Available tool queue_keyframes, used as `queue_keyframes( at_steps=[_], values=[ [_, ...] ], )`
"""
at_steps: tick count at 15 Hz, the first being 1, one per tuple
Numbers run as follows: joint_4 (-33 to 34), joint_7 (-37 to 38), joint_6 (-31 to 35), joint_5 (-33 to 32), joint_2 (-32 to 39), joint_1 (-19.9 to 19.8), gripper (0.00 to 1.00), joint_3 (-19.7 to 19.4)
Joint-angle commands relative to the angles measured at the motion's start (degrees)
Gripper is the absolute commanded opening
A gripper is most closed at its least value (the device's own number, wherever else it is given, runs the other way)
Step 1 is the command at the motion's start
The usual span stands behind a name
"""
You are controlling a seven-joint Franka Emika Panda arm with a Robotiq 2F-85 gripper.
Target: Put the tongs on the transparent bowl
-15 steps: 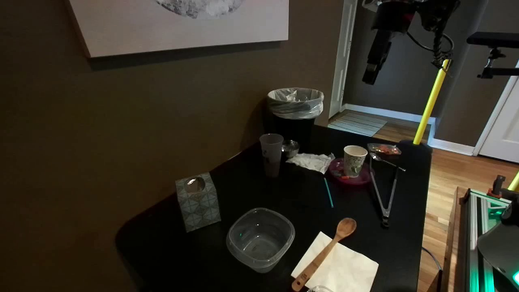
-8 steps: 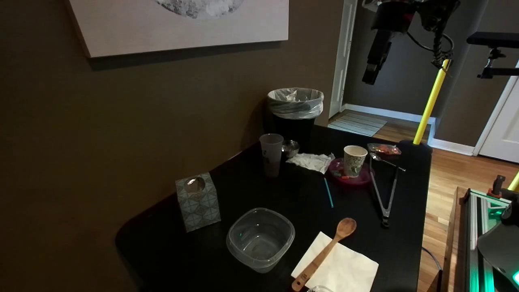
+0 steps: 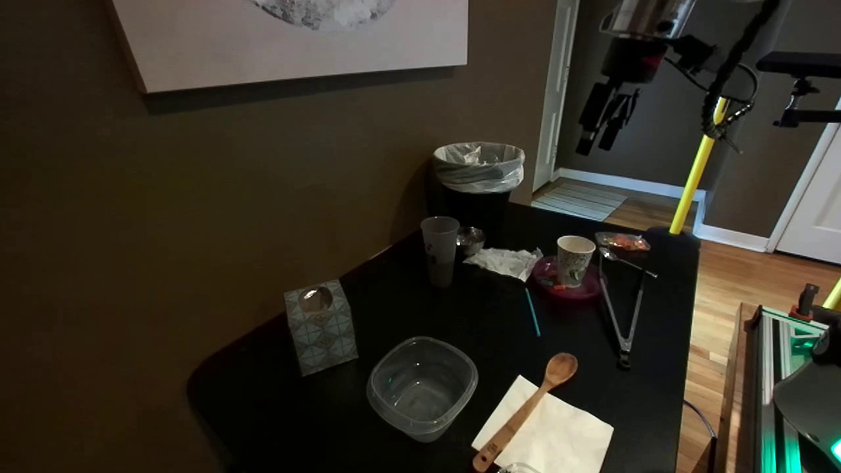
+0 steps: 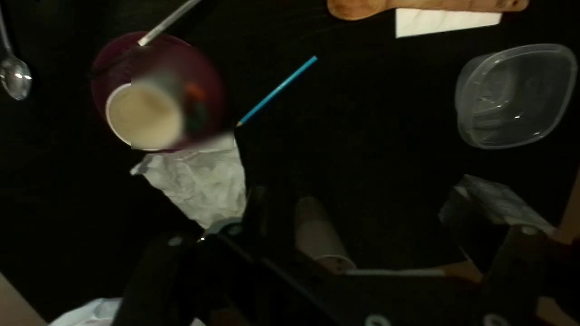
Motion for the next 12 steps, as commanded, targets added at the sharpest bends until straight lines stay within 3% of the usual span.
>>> queue_keyframes(
  at_steps=[1, 3, 4, 5, 6, 7, 12],
  values=[
    [-7.1, 7.4, 3.6, -7.7, -3.3, -7.0, 1.00, 2.8],
    [-9.8, 11.2, 2.1, -12.4, -4.6, -10.7, 1.00, 3.9],
    [-5.8, 13.4, -0.1, -14.0, -1.1, -12.0, 1.00, 4.6],
    [-6.5, 16.0, -0.1, -15.4, -0.5, -13.3, 1.00, 5.2],
    [-6.5, 18.0, -2.9, -15.6, -0.2, -13.6, 1.00, 5.9],
    [-6.4, 13.7, -0.2, -14.1, -1.1, -11.4, 1.00, 3.2],
    [-5.6, 20.1, -2.5, -14.9, 1.0, -13.2, 1.00, 5.3]
  ],
)
